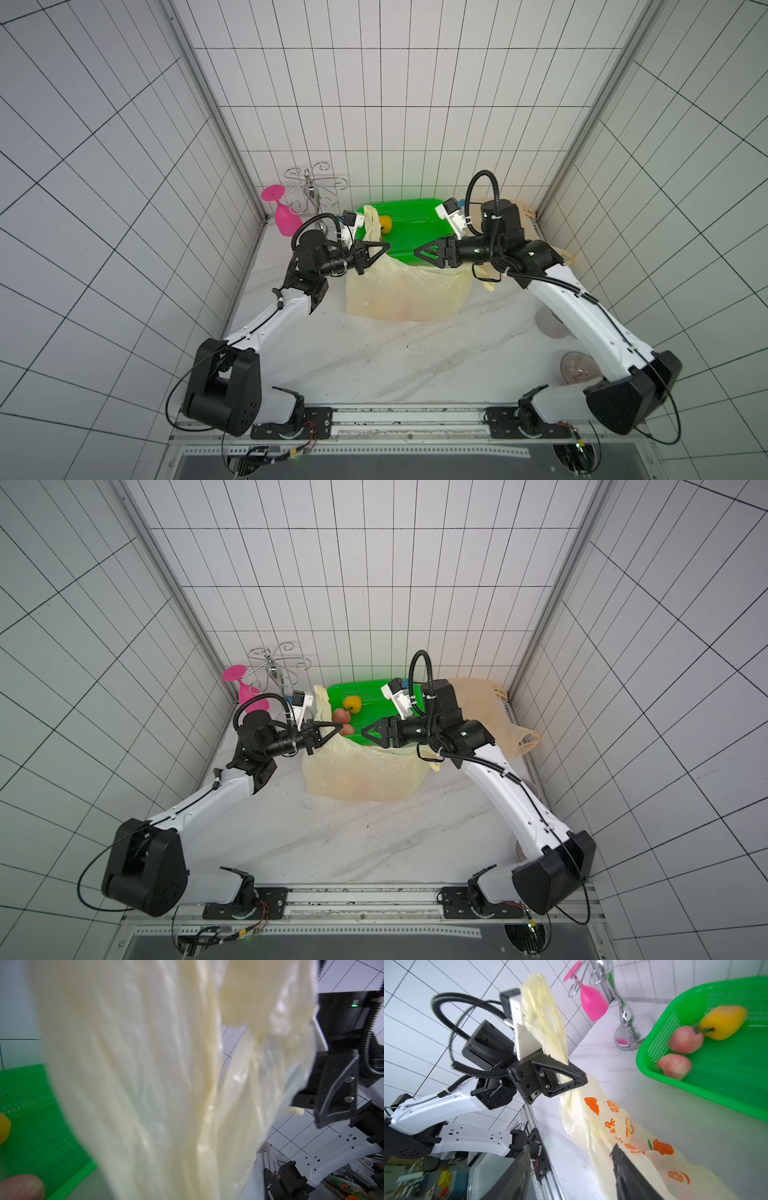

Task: Place the peach into a plastic bag & tie a knot
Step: Adjust the plastic bag at the center of the board, then cross the plastic bag at the center of the board.

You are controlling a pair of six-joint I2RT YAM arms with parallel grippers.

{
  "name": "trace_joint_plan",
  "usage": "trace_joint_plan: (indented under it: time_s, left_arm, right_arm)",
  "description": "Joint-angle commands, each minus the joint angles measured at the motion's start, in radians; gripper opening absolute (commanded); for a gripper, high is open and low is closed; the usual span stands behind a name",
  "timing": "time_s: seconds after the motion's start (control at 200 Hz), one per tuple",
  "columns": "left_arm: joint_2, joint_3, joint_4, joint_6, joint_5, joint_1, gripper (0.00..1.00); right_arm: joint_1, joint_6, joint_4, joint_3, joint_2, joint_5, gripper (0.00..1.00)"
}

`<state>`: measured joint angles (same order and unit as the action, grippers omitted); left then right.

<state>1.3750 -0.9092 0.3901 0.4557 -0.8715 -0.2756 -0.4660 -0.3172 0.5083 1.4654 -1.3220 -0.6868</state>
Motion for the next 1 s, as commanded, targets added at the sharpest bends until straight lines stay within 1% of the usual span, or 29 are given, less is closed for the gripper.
trace_joint_plan:
  time_s: [0.0,0.065,0.17,0.255,0.325,0.39,0.465,0.55,0.635,0.725,0.825,0.88,0.96,0.995]
  left_arm:
    - [-0.019,-0.014,-0.085,0.017,0.094,0.02,0.0]
    - [-0.019,-0.023,-0.113,0.02,0.1,0.028,0.0]
    - [-0.016,-0.035,-0.125,0.024,0.078,0.032,0.0]
    - [-0.017,-0.037,-0.116,0.037,0.069,0.029,0.0]
    - [-0.017,-0.037,-0.114,0.039,0.071,0.029,0.0]
    - [-0.016,-0.037,-0.118,0.038,0.076,0.029,0.0]
    - [-0.009,-0.043,-0.13,0.04,0.075,0.03,0.0]
    - [-0.001,-0.055,-0.149,0.039,0.075,0.029,0.0]
    - [-0.001,-0.071,-0.183,0.019,0.075,0.03,0.0]
    - [0.0,-0.07,-0.191,0.004,0.075,0.031,0.0]
    - [0.007,-0.066,-0.189,0.005,0.067,0.031,0.0]
    - [0.012,-0.065,-0.194,0.0,0.072,0.035,0.0]
    - [0.028,-0.073,-0.257,-0.002,0.135,0.061,0.0]
    - [0.038,-0.079,-0.278,-0.002,0.141,0.08,0.0]
  right_arm:
    - [0.065,0.018,0.137,0.044,0.12,0.208,0.64]
    - [0.11,0.038,0.192,0.0,0.201,0.3,0.64]
    - [0.119,0.052,0.363,0.005,0.266,0.507,0.68]
    - [0.119,0.036,0.434,0.0,0.299,0.539,0.72]
    - [0.114,0.046,0.432,-0.075,0.349,0.553,0.74]
    - [0.113,0.063,0.336,-0.219,0.437,0.536,0.76]
    - [0.113,0.07,0.139,-0.418,0.534,0.503,0.76]
    - [0.116,0.063,-0.051,-0.576,0.579,0.456,0.77]
    - [0.118,0.085,-0.183,-0.655,0.568,0.372,0.77]
    - [0.12,0.156,-0.246,-0.701,0.509,0.35,0.78]
    - [0.125,0.19,-0.359,-0.769,0.472,0.33,0.79]
    - [0.128,0.176,-0.434,-0.81,0.481,0.334,0.79]
    - [0.142,0.108,-0.563,-0.87,0.551,0.271,0.8]
    - [0.145,0.086,-0.614,-0.89,0.585,0.262,0.82]
